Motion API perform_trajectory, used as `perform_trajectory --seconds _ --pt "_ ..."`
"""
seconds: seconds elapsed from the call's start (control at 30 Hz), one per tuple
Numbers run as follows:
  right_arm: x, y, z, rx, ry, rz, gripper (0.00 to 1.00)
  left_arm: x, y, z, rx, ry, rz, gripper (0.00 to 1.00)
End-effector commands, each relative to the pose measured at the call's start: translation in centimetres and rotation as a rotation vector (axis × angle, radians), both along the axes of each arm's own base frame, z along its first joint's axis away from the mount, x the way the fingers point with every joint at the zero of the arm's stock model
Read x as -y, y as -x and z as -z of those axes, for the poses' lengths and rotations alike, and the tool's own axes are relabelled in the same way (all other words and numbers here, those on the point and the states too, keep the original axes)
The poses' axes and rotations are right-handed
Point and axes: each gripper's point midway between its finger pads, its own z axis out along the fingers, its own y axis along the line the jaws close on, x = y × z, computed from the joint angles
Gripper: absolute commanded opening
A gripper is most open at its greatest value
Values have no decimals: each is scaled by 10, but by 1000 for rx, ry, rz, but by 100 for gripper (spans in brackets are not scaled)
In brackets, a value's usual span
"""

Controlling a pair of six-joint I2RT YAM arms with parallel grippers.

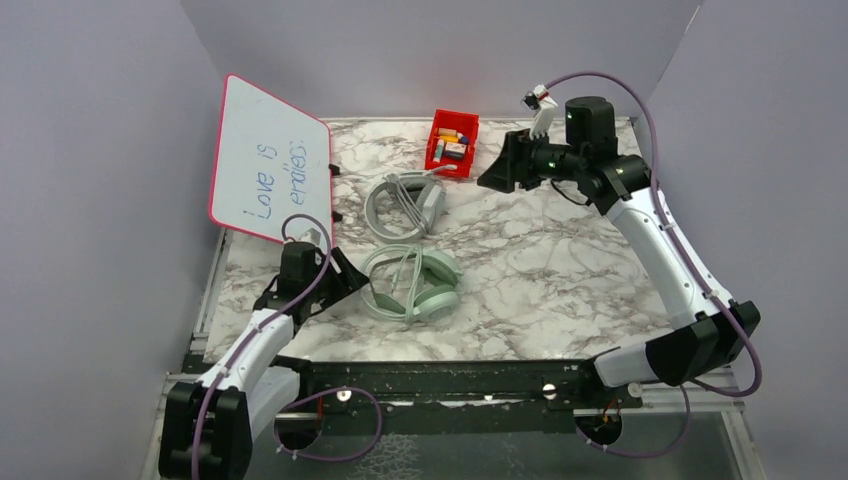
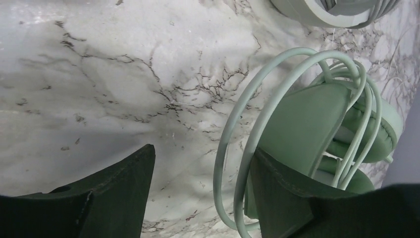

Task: Wrap the headphones
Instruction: Place the headphones at the center of the board, then pick up the headphones from the center of the board.

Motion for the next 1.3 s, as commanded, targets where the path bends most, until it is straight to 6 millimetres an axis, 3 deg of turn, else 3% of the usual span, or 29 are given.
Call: perform_trajectory --seconds 0.0,0.1,0.3,0.43,0.57,0.63,0.73,0.8,0.87,1.13,1.27 --pt "13 -19 1 30 46 69 62 -16 -8 -17 8 -30 -125 72" --pt "19 -29 6 28 70 106 62 -23 -6 -22 -10 -43 -180 84" --pt "43 -53 25 -7 113 201 62 -37 -4 -43 15 -72 -260 88" --pt "76 -79 46 -35 152 320 62 -33 -11 -69 85 -69 -216 91" --pt "125 -114 75 -68 259 501 66 -17 -24 -122 242 -72 -83 96" --pt "148 -132 83 -90 263 567 80 -6 -28 -149 327 -84 -6 96" --pt "180 -157 97 -110 244 666 81 11 -30 -187 451 -120 125 96" --pt "189 -168 111 -127 257 699 82 23 -27 -205 524 -130 198 96" --pt "209 -182 136 -169 296 755 82 35 -24 -220 593 -142 268 97" --pt "243 -232 183 -192 438 827 83 73 -14 -239 720 -174 460 98" --pt "251 -240 208 -234 502 831 86 83 -11 -239 732 -177 507 98"
